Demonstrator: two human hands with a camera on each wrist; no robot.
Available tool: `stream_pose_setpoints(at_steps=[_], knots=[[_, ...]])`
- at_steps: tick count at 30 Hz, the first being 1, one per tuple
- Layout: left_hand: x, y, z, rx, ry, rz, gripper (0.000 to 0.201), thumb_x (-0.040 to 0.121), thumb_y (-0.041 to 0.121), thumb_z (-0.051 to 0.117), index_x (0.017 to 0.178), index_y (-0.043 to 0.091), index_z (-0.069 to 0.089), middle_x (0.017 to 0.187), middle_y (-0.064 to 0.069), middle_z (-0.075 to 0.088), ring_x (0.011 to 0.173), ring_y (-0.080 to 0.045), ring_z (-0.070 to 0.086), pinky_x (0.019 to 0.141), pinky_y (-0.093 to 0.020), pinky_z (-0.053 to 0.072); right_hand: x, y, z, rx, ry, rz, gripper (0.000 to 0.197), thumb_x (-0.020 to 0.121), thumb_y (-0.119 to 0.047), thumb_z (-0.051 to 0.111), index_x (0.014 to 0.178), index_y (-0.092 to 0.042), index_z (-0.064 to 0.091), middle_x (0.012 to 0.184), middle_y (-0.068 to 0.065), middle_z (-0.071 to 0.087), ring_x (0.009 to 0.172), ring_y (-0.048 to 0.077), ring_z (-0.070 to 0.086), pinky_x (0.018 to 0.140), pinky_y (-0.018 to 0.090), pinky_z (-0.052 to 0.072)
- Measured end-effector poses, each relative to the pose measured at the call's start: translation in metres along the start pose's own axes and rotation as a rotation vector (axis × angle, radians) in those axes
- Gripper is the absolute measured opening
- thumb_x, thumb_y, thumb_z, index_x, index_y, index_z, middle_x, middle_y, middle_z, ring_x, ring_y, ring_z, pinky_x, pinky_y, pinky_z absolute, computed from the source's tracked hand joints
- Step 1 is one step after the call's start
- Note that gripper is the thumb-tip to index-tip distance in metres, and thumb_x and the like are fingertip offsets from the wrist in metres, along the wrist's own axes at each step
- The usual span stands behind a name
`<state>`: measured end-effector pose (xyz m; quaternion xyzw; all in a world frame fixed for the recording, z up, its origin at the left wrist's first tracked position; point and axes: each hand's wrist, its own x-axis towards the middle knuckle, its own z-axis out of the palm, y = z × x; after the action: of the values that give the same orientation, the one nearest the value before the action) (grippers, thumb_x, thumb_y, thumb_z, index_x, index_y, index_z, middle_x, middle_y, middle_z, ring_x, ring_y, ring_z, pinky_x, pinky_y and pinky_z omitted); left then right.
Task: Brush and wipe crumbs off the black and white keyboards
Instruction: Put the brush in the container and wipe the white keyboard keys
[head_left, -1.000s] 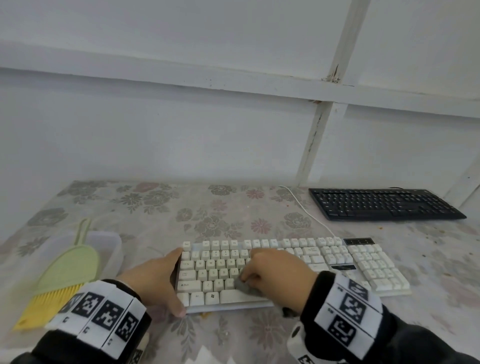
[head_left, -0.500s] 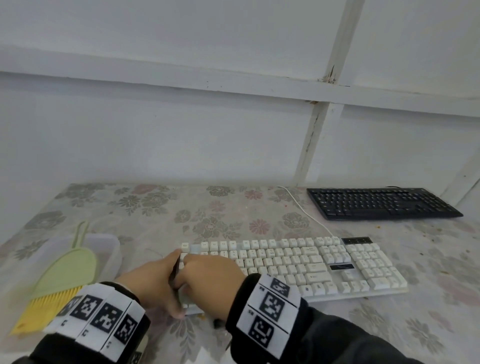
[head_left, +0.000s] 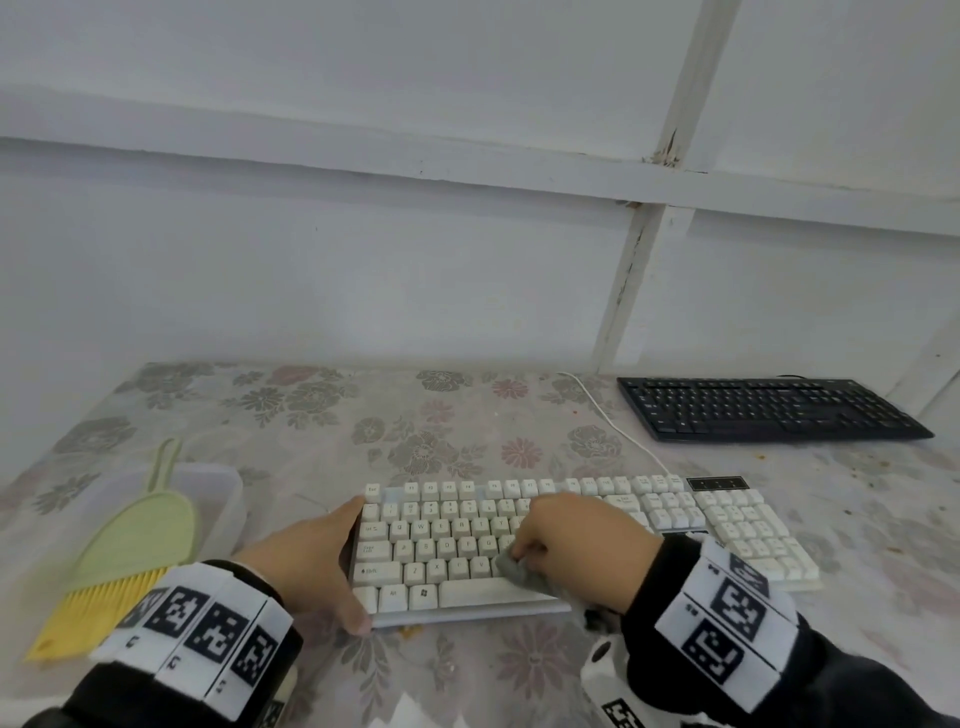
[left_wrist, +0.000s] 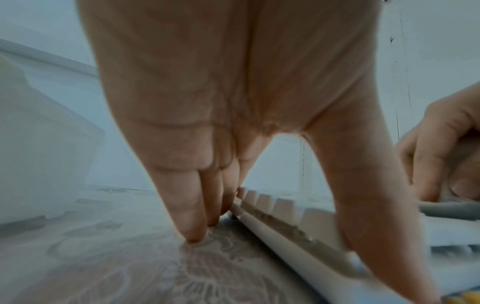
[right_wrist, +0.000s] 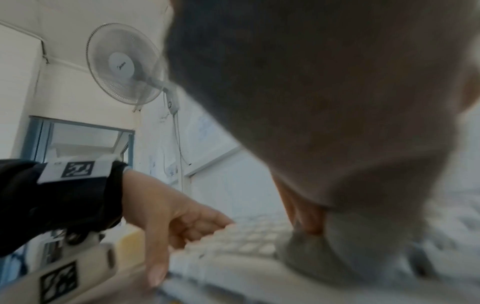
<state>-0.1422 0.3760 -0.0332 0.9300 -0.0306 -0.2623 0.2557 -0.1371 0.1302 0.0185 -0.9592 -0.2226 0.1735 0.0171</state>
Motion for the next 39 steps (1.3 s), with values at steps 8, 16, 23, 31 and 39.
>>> stream_pose_setpoints(at_steps=[8, 16, 23, 31, 39], knots=[[-0.001, 0.001, -0.001, 0.007, 0.001, -0.01, 0.115, 0.044, 0.039, 0.08, 0.14, 0.033, 0.018, 0.116, 0.017, 0.058, 0.104, -0.007, 0.056, 0.095, -0.031, 0.047, 0.013, -0.041, -0.011, 0.151, 0.099, -0.169, 0.026, 0.093, -0.019, 0.052, 0.11, -0.017, 0.071, 0.114, 0.002, 0.066, 0.102, 0.021, 0.061, 0.091, 0.033, 0.049], [-0.002, 0.004, -0.001, -0.017, 0.017, 0.018, 0.102, 0.048, 0.029, 0.082, 0.134, 0.035, 0.028, 0.108, 0.016, 0.061, 0.099, -0.007, 0.058, 0.092, -0.027, 0.047, 0.031, -0.079, 0.018, 0.013, 0.204, -0.338, 0.025, 0.096, -0.022, 0.049, 0.106, -0.013, 0.07, 0.084, -0.001, 0.039, 0.073, 0.022, 0.046, 0.051, 0.021, 0.024], [-0.003, 0.003, -0.001, 0.015, 0.005, -0.006, 0.113, 0.05, 0.035, 0.081, 0.141, 0.033, 0.015, 0.121, 0.017, 0.055, 0.108, -0.007, 0.053, 0.099, -0.03, 0.044, 0.005, -0.02, 0.02, 0.056, 0.163, -0.135, 0.037, 0.097, -0.036, 0.045, 0.101, -0.006, 0.065, 0.093, -0.001, 0.049, 0.079, 0.023, 0.059, 0.076, 0.033, 0.054], [-0.002, 0.002, -0.001, -0.012, -0.005, -0.005, 0.114, 0.046, 0.038, 0.081, 0.14, 0.035, 0.017, 0.12, 0.019, 0.055, 0.109, -0.006, 0.053, 0.098, -0.032, 0.045, -0.033, 0.037, 0.006, -0.014, 0.11, 0.037, 0.04, 0.097, -0.037, 0.043, 0.071, -0.015, 0.064, 0.07, -0.012, 0.032, 0.08, 0.023, 0.061, 0.073, 0.029, 0.051], [-0.002, 0.002, -0.001, 0.007, 0.001, -0.009, 0.112, 0.045, 0.039, 0.079, 0.139, 0.036, 0.017, 0.119, 0.018, 0.056, 0.107, -0.007, 0.054, 0.097, -0.031, 0.045, -0.033, 0.046, 0.004, 0.032, 0.23, 0.057, 0.029, 0.088, -0.013, 0.042, 0.078, -0.026, 0.066, 0.082, -0.011, 0.051, 0.083, 0.012, 0.056, 0.061, 0.018, 0.041]])
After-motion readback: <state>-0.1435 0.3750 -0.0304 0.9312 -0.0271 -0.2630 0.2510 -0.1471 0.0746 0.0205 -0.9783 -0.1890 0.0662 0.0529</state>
